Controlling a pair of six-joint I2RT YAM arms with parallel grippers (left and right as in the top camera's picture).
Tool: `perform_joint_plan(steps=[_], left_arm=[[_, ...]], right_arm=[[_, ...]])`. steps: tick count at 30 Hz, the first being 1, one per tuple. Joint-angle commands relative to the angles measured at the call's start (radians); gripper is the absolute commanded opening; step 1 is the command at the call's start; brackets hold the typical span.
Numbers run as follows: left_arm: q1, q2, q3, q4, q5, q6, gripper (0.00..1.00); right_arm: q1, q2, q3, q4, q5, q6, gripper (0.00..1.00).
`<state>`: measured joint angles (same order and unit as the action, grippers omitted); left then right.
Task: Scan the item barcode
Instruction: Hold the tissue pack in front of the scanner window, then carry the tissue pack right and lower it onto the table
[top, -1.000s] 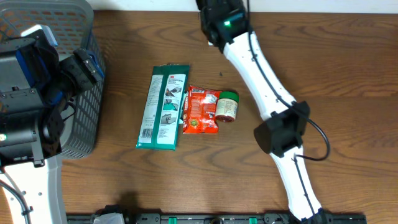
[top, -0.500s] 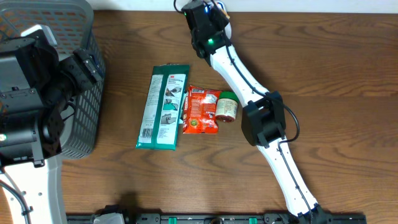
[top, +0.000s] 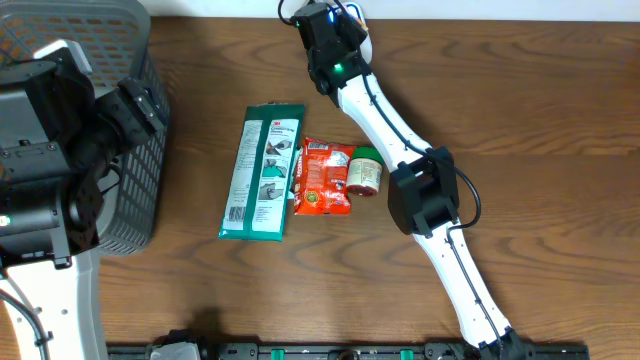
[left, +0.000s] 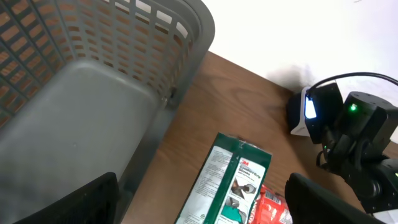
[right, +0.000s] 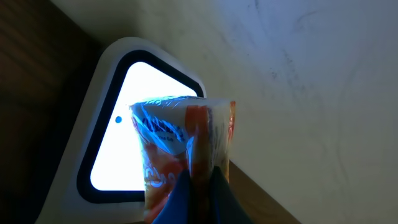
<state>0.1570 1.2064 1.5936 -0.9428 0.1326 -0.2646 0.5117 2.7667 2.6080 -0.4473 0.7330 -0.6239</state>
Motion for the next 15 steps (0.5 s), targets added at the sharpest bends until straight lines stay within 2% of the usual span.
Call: perform_joint_plan(steps=[1, 7, 10, 15], left_arm=[[0.004, 0.002, 0.000, -0.003, 0.006, 0.009, 0.85], [0.004, 0.002, 0.000, -0.003, 0.006, 0.009, 0.85], [0.004, 0.002, 0.000, -0.003, 0.006, 0.009, 0.85], [0.004, 0.002, 0.000, -0.003, 0.006, 0.009, 0.85]], right_arm=[[-0.006, -0.076, 0.012, -0.020, -0.003, 0.030, 0.01], [-0.015, -0.246, 0.012, -0.204, -0.005, 0.126, 0.01], [-0.028, -0.361, 0.012, -0.363, -0.016, 0.251, 0.01], [-0.100, -0.552, 0.012, -0.707, -0.264, 0.479, 0.01]])
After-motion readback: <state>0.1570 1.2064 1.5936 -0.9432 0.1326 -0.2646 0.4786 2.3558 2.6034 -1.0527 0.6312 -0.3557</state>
